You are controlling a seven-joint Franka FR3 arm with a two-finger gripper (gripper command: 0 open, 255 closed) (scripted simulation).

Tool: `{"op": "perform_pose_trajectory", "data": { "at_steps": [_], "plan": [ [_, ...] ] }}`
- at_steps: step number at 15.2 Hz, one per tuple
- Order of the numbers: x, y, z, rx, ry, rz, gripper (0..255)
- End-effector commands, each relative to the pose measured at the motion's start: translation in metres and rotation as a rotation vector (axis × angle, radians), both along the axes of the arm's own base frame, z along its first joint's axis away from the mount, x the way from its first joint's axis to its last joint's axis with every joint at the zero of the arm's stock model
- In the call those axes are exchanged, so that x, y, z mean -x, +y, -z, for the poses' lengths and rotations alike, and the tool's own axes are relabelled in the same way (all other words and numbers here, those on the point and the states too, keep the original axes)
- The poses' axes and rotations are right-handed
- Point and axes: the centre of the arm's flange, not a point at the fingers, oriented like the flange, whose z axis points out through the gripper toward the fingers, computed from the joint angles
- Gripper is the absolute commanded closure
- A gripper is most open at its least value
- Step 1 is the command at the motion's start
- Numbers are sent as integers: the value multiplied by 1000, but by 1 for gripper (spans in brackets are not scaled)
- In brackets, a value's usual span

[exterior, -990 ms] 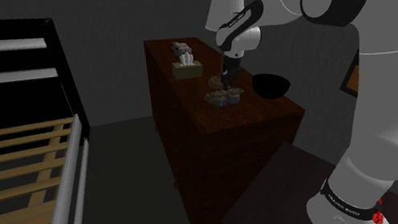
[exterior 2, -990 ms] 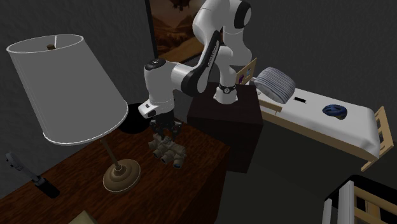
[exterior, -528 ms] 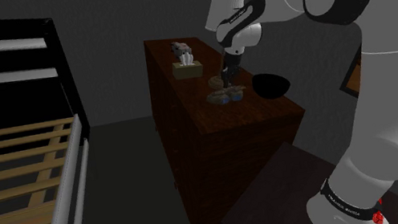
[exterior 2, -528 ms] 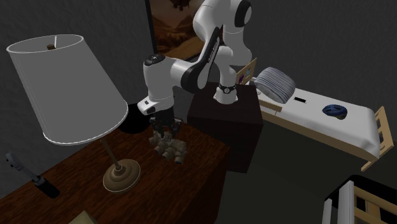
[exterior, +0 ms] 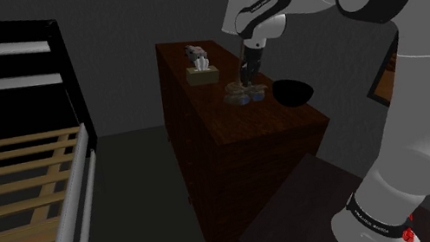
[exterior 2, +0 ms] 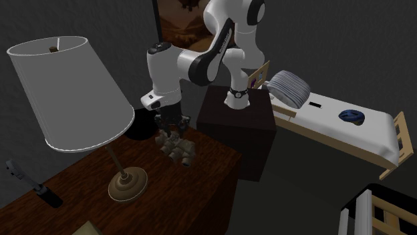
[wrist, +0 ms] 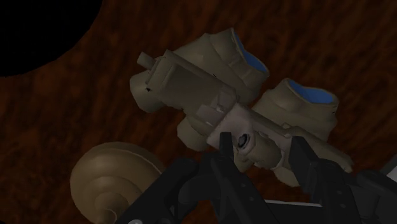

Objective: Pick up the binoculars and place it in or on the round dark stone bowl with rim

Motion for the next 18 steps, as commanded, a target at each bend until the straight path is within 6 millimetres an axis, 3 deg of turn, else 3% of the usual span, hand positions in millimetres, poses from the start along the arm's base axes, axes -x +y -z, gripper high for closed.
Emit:
{"op": "perform_pose_trajectory", "data": {
  "at_steps": [1,18],
  "plan": [
    [0,1,-11,1,-1,0,255],
    [0,1,-100,1,-1,0,255]
  ]
}}
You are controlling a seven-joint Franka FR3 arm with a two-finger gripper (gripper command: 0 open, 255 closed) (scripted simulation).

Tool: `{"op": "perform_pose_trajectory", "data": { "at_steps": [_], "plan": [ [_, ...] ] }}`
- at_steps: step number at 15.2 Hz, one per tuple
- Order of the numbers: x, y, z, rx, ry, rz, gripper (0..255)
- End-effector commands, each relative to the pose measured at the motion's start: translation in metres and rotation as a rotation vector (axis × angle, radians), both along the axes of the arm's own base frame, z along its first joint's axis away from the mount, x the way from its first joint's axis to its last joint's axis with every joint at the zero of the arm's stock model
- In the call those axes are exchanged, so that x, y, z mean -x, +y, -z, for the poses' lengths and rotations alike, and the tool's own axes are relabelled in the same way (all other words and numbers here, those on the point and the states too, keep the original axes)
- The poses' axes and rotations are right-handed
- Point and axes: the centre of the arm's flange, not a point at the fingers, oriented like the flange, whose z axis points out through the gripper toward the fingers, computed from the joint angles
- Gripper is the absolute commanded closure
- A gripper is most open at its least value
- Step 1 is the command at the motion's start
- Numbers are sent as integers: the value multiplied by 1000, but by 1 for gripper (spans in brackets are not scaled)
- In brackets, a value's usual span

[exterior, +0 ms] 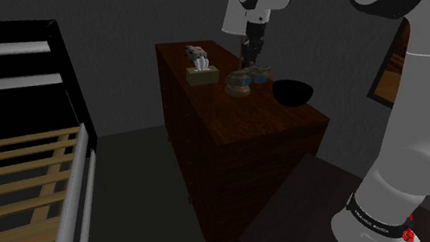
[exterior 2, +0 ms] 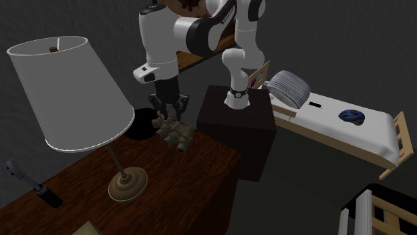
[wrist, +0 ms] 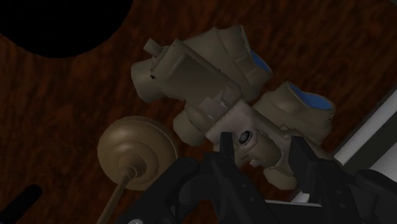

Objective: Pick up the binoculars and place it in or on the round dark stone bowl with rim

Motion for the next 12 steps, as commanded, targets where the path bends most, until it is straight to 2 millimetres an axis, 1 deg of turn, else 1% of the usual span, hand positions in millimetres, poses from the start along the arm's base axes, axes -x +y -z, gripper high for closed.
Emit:
{"op": "perform_pose_trajectory", "data": {
  "at_steps": [1,3,12],
  "plan": [
    [0,-1,-12,1,-1,0,255],
    [1,-1,-18,1,-1,0,255],
    [62,-100,-40,1,-1,0,255]
  ]
}}
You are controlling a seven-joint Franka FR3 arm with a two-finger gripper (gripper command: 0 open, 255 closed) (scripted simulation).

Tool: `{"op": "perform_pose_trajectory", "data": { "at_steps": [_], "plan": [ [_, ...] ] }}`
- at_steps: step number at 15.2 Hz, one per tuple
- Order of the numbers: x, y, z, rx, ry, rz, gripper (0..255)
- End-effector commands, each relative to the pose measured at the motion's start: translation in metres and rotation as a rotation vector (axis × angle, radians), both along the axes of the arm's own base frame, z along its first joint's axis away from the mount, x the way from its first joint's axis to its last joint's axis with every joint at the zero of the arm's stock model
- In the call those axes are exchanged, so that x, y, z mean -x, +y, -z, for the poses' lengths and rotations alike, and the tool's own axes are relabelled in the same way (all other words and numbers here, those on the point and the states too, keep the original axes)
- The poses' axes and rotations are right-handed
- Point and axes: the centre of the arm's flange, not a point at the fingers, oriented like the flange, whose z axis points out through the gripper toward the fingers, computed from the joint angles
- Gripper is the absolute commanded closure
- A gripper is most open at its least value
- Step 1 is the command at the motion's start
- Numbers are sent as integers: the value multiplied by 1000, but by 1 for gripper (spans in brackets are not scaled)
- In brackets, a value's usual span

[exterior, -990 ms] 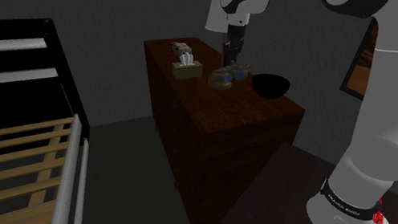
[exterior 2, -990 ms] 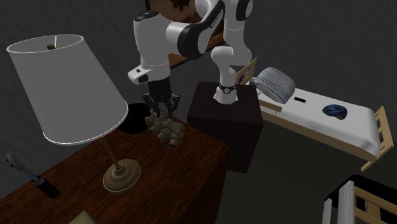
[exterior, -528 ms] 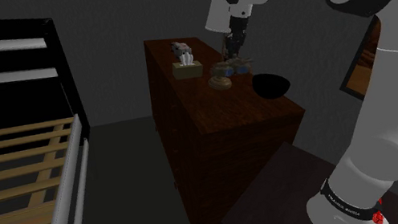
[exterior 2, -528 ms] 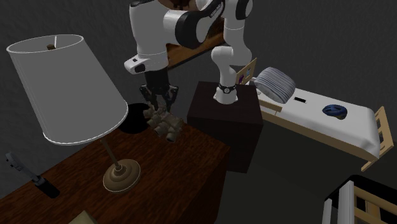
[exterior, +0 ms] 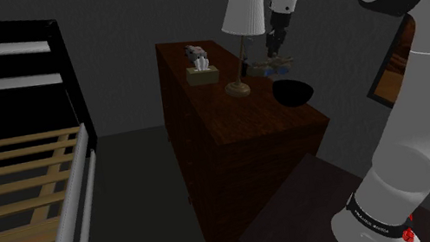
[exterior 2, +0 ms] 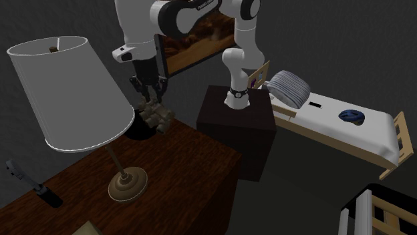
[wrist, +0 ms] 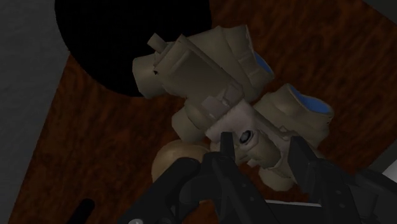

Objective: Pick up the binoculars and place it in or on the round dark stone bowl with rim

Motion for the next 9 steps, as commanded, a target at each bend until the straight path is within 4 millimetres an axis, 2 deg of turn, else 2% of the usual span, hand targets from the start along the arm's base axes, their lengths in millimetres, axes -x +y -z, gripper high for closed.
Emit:
{"op": "perform_pose_trajectory", "data": {
  "at_steps": [1,9],
  "plan": [
    [14,-21,-9,1,-2,-1,255],
    [69,-109,-28,1,-2,-1,255]
  ]
}}
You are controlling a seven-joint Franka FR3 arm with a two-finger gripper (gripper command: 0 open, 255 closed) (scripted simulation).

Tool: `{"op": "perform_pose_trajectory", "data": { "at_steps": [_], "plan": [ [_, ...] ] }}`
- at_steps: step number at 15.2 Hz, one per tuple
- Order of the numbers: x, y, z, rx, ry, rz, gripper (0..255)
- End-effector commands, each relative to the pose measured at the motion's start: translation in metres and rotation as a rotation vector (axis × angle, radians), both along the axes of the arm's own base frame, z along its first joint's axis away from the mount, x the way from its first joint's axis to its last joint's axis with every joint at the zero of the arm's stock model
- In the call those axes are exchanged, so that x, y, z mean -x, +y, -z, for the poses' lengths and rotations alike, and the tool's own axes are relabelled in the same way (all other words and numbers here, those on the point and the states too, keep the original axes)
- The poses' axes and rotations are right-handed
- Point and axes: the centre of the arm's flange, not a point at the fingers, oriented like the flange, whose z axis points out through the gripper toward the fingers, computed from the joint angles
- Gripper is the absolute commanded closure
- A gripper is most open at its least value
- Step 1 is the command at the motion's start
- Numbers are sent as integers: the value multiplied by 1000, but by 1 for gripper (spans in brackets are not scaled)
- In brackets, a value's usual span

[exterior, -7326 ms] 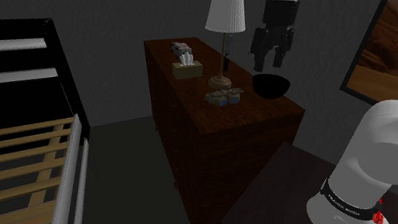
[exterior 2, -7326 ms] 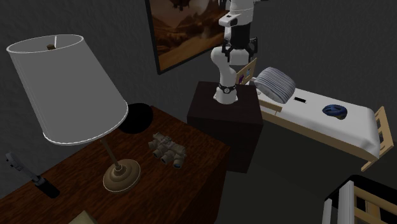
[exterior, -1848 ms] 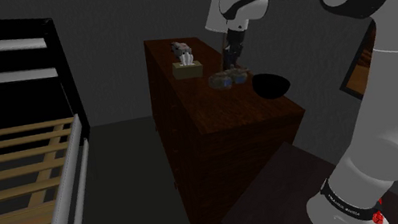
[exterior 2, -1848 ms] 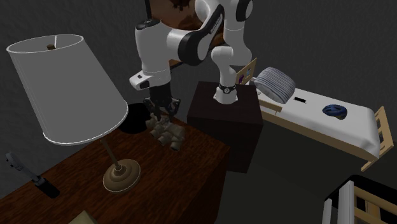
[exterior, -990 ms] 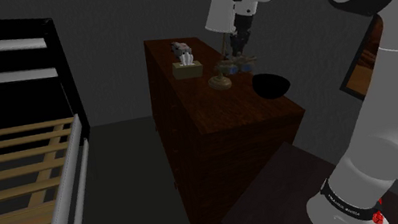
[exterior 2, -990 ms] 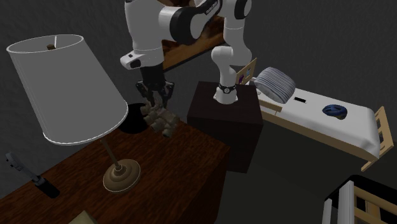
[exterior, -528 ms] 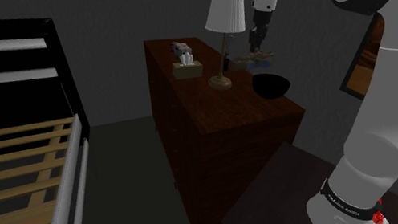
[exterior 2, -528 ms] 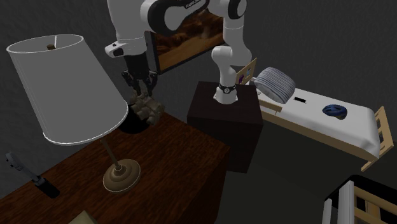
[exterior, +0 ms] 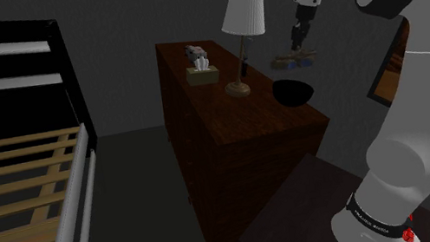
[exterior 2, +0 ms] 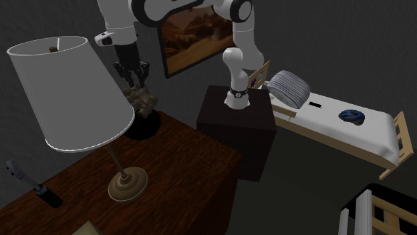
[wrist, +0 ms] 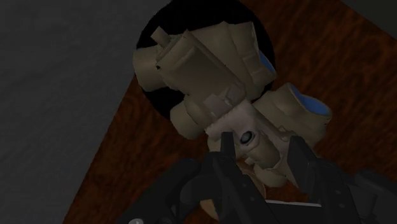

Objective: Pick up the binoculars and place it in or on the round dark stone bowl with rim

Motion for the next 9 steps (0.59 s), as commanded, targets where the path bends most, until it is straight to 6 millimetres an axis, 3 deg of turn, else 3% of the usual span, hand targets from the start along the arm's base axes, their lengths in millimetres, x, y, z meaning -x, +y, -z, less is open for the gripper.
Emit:
{"op": "perform_pose_trajectory", "data": {
  "at_steps": [1,2,9],
  "plan": [
    [15,-25,-6,1,-2,-1,255],
    [27,-44,-11,1,-2,-1,255],
    [27,-44,26,1,-2,-1,255]
  ]
}}
